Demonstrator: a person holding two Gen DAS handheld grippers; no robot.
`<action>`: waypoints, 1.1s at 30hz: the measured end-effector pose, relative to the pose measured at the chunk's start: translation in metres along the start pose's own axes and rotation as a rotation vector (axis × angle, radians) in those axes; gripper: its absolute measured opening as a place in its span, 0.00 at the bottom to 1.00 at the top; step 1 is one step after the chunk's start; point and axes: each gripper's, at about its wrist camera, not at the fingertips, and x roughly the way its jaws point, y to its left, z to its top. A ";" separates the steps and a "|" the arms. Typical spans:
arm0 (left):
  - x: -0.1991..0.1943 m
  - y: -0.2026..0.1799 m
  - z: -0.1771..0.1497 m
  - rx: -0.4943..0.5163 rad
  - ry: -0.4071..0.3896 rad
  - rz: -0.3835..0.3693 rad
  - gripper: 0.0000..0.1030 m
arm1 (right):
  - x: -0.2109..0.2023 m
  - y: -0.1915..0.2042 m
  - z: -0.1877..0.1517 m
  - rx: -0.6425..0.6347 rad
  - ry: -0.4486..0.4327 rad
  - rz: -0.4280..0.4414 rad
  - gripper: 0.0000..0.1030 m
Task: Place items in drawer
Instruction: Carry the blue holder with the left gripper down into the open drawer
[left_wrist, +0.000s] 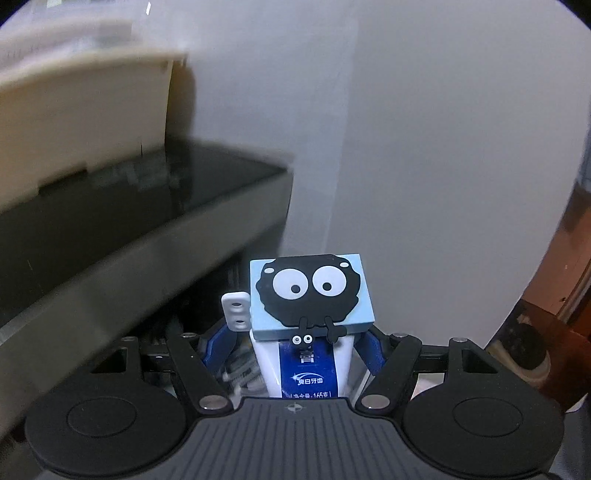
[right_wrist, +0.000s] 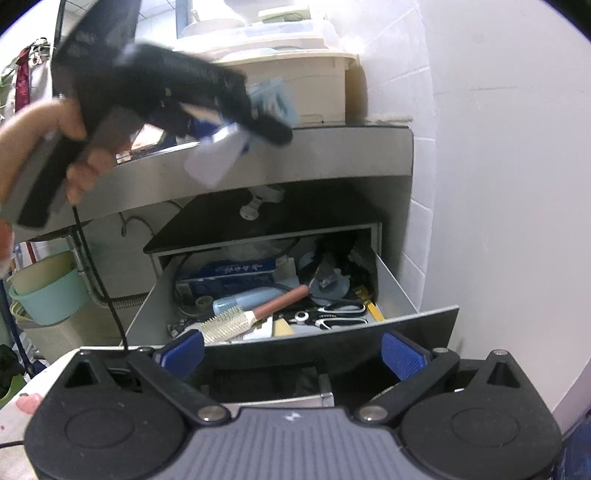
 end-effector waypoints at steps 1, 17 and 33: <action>0.007 0.002 -0.004 0.001 0.016 0.004 0.67 | 0.000 -0.001 -0.001 0.002 0.004 -0.002 1.00; 0.116 0.011 -0.052 0.097 0.235 0.028 0.67 | 0.009 -0.018 -0.010 0.054 0.040 -0.007 1.00; 0.219 0.013 -0.071 0.148 0.390 0.047 0.67 | 0.014 -0.034 -0.013 0.105 0.049 -0.022 1.00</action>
